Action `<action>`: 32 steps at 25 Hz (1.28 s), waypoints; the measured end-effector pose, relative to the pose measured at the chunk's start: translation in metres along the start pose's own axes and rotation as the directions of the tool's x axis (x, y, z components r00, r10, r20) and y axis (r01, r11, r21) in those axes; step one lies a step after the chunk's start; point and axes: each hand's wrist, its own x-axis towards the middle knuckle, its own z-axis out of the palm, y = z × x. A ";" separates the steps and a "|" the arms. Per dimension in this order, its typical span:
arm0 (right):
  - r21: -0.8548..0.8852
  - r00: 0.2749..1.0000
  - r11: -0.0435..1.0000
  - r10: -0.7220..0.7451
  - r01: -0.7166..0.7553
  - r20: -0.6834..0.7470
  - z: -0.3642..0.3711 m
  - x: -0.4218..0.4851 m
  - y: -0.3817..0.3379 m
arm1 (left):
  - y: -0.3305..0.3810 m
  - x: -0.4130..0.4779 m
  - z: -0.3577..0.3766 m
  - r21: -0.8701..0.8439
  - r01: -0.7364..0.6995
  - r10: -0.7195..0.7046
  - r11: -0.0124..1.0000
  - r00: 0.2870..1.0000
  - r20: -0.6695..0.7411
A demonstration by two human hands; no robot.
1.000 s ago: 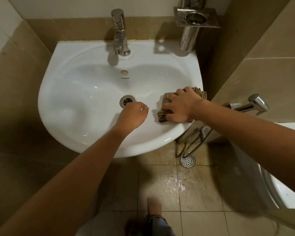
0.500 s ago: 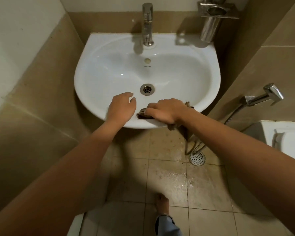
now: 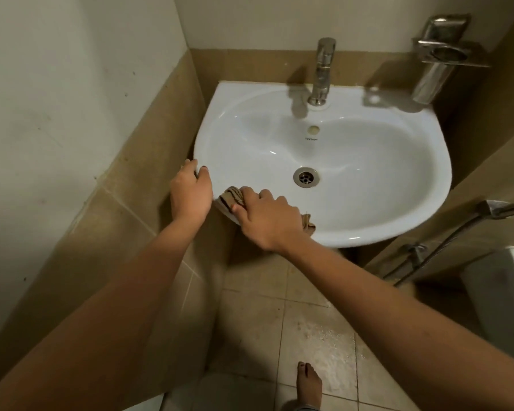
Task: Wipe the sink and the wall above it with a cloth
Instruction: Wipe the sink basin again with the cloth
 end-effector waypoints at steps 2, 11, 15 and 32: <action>-0.047 0.993 0.999 0.011 -0.017 -0.119 0.015 0.013 -0.026 | -0.002 0.013 -0.007 -0.052 0.056 -0.057 0.997 0.998 -0.009; 0.008 0.969 0.992 0.121 -0.122 -0.215 0.041 0.109 -0.088 | -0.016 0.071 -0.020 -0.089 0.094 -0.093 0.992 0.996 0.007; -0.042 0.969 0.995 0.081 -0.093 -0.234 0.038 0.155 -0.094 | -0.024 0.102 -0.010 -0.139 0.138 -0.130 0.981 0.989 0.066; -0.203 0.973 0.978 0.000 -0.048 -0.232 -0.034 0.268 0.030 | -0.004 0.168 0.066 0.423 -0.495 0.366 0.759 0.862 0.351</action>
